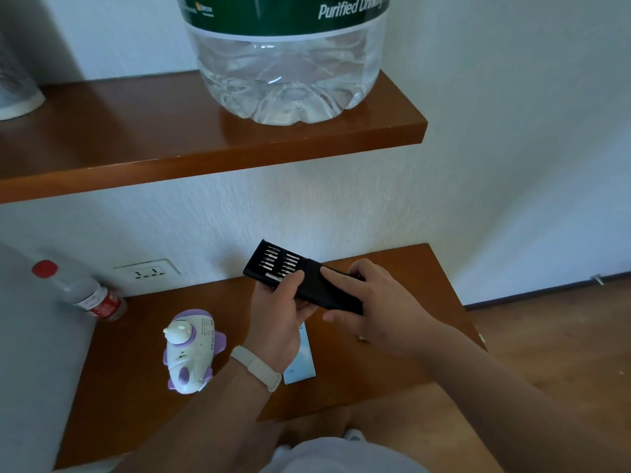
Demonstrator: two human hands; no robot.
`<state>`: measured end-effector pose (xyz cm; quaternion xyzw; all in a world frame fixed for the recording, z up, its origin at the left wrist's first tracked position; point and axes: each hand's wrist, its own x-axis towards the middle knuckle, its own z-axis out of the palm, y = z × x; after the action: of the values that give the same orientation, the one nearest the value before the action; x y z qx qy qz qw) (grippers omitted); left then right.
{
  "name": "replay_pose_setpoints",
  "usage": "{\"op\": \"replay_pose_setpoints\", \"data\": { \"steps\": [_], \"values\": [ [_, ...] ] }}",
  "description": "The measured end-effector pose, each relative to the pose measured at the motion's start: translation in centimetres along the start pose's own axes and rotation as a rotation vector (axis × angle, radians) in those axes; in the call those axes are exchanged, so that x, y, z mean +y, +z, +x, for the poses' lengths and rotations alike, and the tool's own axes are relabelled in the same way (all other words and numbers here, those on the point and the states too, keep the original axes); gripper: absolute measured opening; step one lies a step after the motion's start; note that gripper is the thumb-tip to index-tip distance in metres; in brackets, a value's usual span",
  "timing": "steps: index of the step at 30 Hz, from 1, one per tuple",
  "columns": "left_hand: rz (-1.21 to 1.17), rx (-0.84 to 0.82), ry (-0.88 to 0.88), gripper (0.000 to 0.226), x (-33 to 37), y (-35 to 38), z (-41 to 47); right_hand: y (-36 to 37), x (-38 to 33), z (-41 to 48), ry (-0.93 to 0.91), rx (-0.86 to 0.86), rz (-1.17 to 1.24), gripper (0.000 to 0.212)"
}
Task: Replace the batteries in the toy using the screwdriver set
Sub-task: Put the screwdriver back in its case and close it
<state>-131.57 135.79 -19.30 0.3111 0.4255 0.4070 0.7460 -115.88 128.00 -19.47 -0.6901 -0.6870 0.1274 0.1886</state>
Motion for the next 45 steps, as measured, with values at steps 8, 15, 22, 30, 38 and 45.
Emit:
{"op": "replay_pose_setpoints", "data": {
  "steps": [8, 15, 22, 30, 38, 45],
  "values": [
    [0.097, 0.048, -0.005, 0.015, 1.5, -2.7, 1.0, -0.2, 1.7, -1.3, -0.027, -0.002, -0.108, 0.075],
    [0.26, -0.007, 0.113, 0.035, 0.9, -3.0, 0.3, 0.1, 2.3, -2.9, 0.222, 0.198, 0.153, 0.071],
    [0.233, -0.037, 0.094, 0.035, 0.3, -3.0, 0.3, 0.5, 1.9, -3.9, 0.558, 0.244, 0.792, 0.033],
    [0.379, -0.003, 0.168, 0.024, -1.2, -2.7, 0.1, 1.3, 1.6, -3.7, 0.641, 0.345, 0.929, 0.016],
    [0.441, -0.016, 0.203, 0.03, -2.1, -2.2, -0.2, 1.4, 1.6, -3.4, 0.624, 0.321, 0.927, 0.015],
    [0.484, -0.066, 0.184, 0.04, -3.7, -1.2, -1.3, 2.0, 0.4, -2.2, 0.557, 0.243, 0.878, 0.019]
  ]
}}
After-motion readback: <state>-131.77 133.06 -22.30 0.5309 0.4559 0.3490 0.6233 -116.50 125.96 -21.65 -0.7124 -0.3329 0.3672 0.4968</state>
